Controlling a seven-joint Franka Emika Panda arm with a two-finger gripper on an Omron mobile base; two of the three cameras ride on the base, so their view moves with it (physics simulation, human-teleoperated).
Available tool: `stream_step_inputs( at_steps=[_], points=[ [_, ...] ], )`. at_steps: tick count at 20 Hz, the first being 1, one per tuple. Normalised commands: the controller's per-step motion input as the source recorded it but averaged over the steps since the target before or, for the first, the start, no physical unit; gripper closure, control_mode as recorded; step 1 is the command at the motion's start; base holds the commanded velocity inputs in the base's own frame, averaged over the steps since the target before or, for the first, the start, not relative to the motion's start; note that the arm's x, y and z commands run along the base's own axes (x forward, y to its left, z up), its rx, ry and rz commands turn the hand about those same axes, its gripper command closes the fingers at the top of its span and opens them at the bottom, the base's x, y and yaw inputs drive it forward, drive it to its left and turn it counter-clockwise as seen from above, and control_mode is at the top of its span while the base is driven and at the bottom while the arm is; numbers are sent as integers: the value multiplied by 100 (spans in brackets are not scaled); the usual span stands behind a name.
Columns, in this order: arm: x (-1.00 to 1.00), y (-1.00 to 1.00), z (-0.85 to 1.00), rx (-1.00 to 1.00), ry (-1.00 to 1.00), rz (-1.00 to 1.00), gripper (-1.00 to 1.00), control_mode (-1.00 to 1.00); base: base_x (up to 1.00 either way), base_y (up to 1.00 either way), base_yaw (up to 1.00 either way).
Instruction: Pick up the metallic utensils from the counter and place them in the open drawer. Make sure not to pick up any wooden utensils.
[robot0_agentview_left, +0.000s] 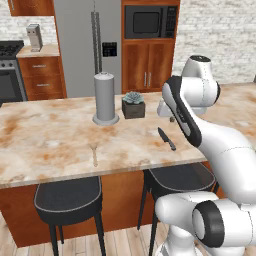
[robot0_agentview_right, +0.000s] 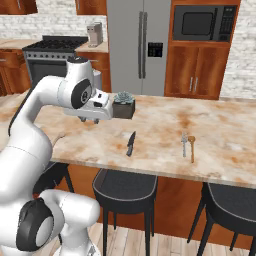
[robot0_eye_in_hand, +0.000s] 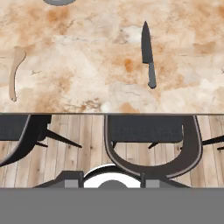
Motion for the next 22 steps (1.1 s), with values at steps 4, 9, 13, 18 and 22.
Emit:
stream_step_inputs(
  at_steps=[4, 9, 13, 18, 22],
  points=[
    [5, -1, -9, 0, 0, 0, -100, -100, 0, 0, 0],
    [2, -27, -36, -5, 5, 4, -100, -100, 0, 0, 0],
    [4, -28, -43, 0, 8, 0, -100, -100, 0, 0, 0],
    [43, -14, -33, 0, 11, -1, -100, -100, 0, 0, 0],
    [56, -12, -31, 0, 11, -2, -100, -100, 0, 0, 0]
  ],
)
